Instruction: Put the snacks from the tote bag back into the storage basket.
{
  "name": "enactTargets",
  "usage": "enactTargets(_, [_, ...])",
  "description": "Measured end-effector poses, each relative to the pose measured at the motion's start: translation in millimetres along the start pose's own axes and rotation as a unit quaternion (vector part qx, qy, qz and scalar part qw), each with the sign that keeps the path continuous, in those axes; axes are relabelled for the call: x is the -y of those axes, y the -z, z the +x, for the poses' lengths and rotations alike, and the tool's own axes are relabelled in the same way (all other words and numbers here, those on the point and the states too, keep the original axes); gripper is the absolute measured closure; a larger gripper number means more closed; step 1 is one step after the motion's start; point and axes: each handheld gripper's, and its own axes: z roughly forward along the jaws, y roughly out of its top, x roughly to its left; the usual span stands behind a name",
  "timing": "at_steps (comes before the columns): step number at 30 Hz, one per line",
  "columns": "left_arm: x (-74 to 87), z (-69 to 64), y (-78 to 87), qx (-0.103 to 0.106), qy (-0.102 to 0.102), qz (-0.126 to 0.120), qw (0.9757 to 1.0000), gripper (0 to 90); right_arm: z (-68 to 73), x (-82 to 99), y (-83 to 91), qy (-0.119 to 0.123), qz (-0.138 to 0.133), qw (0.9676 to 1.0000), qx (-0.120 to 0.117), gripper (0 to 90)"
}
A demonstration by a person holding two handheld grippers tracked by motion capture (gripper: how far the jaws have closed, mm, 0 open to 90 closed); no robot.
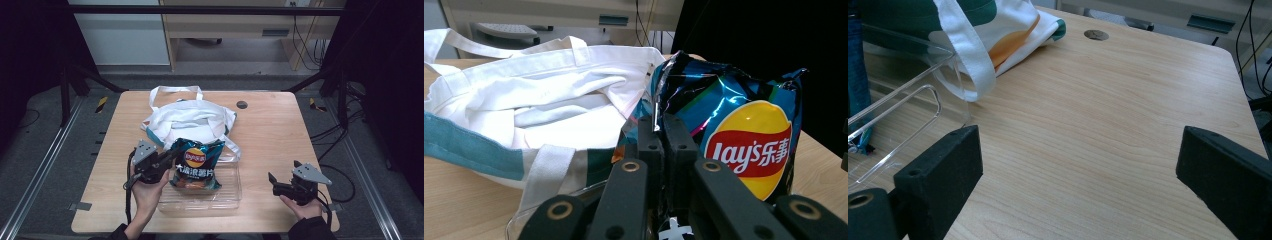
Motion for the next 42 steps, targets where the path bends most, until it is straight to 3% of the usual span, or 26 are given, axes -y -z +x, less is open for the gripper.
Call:
enactTargets(25, [-4.1, 4.7, -14.5, 0.003, -0.016, -0.005, 0.9998, 84.8, -0.1, 0.1, -1.1, -0.002, 0.002, 1.0000, 0.001, 5.0])
enactTargets(42, [-4.5, 5.3, -8.7, 0.008, -0.044, -0.005, 0.9990, 64.4, 0.4, -0.5, -0.4, 0.002, 0.000, 1.0000, -0.001, 4.9])
